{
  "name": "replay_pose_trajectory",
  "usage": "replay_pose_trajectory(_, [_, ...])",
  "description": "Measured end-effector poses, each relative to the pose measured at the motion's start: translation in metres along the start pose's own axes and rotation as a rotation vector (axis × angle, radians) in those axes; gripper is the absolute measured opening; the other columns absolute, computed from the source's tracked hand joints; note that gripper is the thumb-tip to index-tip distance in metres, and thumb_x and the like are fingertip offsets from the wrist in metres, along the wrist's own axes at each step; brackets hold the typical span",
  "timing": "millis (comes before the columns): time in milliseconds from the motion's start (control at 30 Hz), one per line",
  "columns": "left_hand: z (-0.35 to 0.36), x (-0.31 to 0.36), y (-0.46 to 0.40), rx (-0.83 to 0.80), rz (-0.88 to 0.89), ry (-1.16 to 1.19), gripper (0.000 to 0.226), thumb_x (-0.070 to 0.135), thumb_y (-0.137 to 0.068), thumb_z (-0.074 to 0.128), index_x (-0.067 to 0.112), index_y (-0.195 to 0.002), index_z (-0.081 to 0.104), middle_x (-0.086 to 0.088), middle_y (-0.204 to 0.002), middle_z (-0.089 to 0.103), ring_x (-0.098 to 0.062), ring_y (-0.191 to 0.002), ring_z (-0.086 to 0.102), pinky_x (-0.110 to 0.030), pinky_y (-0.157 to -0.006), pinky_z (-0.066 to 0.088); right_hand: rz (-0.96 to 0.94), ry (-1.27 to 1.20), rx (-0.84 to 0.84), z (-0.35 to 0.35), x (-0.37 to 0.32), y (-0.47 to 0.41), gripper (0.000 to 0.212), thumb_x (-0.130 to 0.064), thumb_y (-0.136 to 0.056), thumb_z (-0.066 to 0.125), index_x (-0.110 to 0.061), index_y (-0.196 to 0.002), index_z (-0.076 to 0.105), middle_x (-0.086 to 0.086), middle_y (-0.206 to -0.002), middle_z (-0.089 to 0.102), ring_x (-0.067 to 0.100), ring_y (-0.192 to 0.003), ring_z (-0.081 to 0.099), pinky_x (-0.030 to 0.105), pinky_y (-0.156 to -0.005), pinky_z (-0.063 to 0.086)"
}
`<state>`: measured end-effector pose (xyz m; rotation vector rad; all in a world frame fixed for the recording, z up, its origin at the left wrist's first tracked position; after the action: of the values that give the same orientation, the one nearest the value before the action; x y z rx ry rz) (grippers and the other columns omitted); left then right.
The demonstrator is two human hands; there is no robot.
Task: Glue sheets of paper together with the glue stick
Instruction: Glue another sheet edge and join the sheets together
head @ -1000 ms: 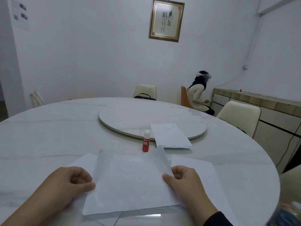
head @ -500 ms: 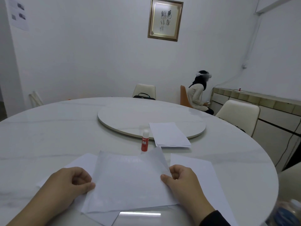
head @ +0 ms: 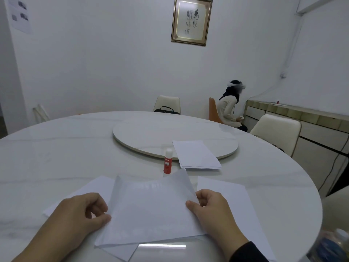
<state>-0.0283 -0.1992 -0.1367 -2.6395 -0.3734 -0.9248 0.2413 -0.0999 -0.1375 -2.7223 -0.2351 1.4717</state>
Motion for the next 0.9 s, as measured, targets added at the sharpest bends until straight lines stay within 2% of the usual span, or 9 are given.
replay_pose_trajectory(133, [0.001,0.000,0.004,0.024,0.064,-0.016,0.026,0.023,-0.070,0.078,0.038,-0.080,0.060,0.014,-0.075,0.066,-0.008,-0.057,0.052,-0.017,-0.060,0.043,-0.002,0.006,0.016,-0.001,0.000,0.000,0.009,-0.025,-0.081,0.070,-0.019,-0.087,0.067,-0.006,-0.071,0.064,0.005,-0.064,0.058,0.012,-0.054,0.039])
replay_pose_trajectory(233, [0.007,0.003,0.003,0.005,0.171,-0.104,0.024,0.027,-0.079,0.069,0.047,-0.083,0.056,0.016,-0.091,0.058,-0.002,-0.076,0.054,-0.018,-0.070,0.042,-0.006,0.050,0.058,-0.001,-0.001,0.002,0.020,-0.028,-0.077,0.073,-0.021,-0.093,0.063,-0.005,-0.075,0.063,0.005,-0.067,0.058,0.010,-0.055,0.039])
replay_pose_trajectory(333, [0.010,0.006,-0.001,-0.047,0.213,-0.239,0.024,0.031,-0.086,0.060,0.050,-0.074,0.051,0.017,-0.096,0.054,0.002,-0.091,0.052,-0.014,-0.075,0.042,-0.103,0.202,0.194,-0.006,-0.009,0.006,0.045,-0.041,-0.078,0.071,-0.026,-0.117,0.053,-0.010,-0.099,0.059,0.006,-0.089,0.057,0.014,-0.078,0.046])
replay_pose_trajectory(400, [0.006,0.016,-0.005,0.025,0.268,-0.218,0.015,0.032,-0.088,0.057,0.047,-0.085,0.054,0.019,-0.106,0.053,0.000,-0.101,0.051,-0.015,-0.080,0.040,-0.286,0.284,0.227,-0.014,-0.023,0.009,0.056,-0.052,-0.080,0.064,-0.032,-0.129,0.045,-0.020,-0.118,0.050,0.003,-0.111,0.049,0.019,-0.095,0.041])
replay_pose_trajectory(467, [0.006,0.032,-0.012,0.091,0.294,-0.214,0.026,0.041,-0.093,0.047,0.037,-0.117,0.054,0.019,-0.126,0.046,-0.007,-0.124,0.043,-0.017,-0.098,0.034,-0.443,0.295,0.049,-0.012,-0.041,0.008,0.063,-0.059,-0.081,0.058,-0.038,-0.136,0.038,-0.026,-0.131,0.040,-0.004,-0.124,0.036,0.017,-0.102,0.030])
replay_pose_trajectory(567, [0.027,0.055,-0.023,-0.013,0.272,-0.293,0.057,0.049,-0.096,0.026,0.028,-0.149,0.019,0.012,-0.157,0.014,-0.008,-0.146,0.009,-0.023,-0.115,0.009,-0.511,0.435,-0.281,0.012,-0.052,0.001,0.077,-0.064,-0.084,0.049,-0.036,-0.149,0.020,-0.021,-0.156,0.015,-0.003,-0.142,0.011,0.019,-0.114,0.012])
replay_pose_trajectory(667, [0.059,0.054,-0.024,-0.193,0.275,-0.452,0.068,0.053,-0.090,0.004,0.024,-0.151,-0.003,0.009,-0.160,-0.010,-0.008,-0.146,-0.011,-0.028,-0.117,-0.005,-0.473,0.614,-0.429,0.039,-0.040,-0.003,0.087,-0.068,-0.085,0.039,-0.027,-0.153,0.003,-0.012,-0.161,-0.006,0.003,-0.146,-0.007,0.025,-0.117,-0.001])
replay_pose_trajectory(767, [0.071,0.043,-0.026,-0.298,0.247,-0.500,0.057,0.040,-0.099,0.011,0.024,-0.151,-0.004,0.008,-0.160,-0.009,-0.009,-0.147,-0.009,-0.031,-0.119,-0.004,-0.423,0.734,-0.455,0.047,-0.026,-0.008,0.093,-0.075,-0.081,0.024,-0.022,-0.153,-0.001,-0.005,-0.162,-0.007,0.008,-0.147,-0.007,0.028,-0.118,-0.003])
replay_pose_trajectory(900, [0.070,0.041,-0.025,-0.314,0.232,-0.538,0.056,0.038,-0.100,0.013,0.022,-0.151,-0.007,0.006,-0.160,-0.011,-0.010,-0.147,-0.010,-0.031,-0.120,-0.004,-0.401,0.754,-0.434,0.050,-0.019,-0.010,0.076,-0.062,-0.093,0.023,-0.022,-0.153,-0.001,-0.005,-0.162,-0.008,0.007,-0.147,-0.007,0.026,-0.117,-0.004])
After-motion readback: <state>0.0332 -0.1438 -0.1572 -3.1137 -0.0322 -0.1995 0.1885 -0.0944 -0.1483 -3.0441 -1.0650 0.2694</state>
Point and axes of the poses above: each hand's wrist, its own y-axis away from the middle knuckle, its own z-axis out of the palm, x = y × z, the point moved 2 cm from there along -y, towards the middle knuckle
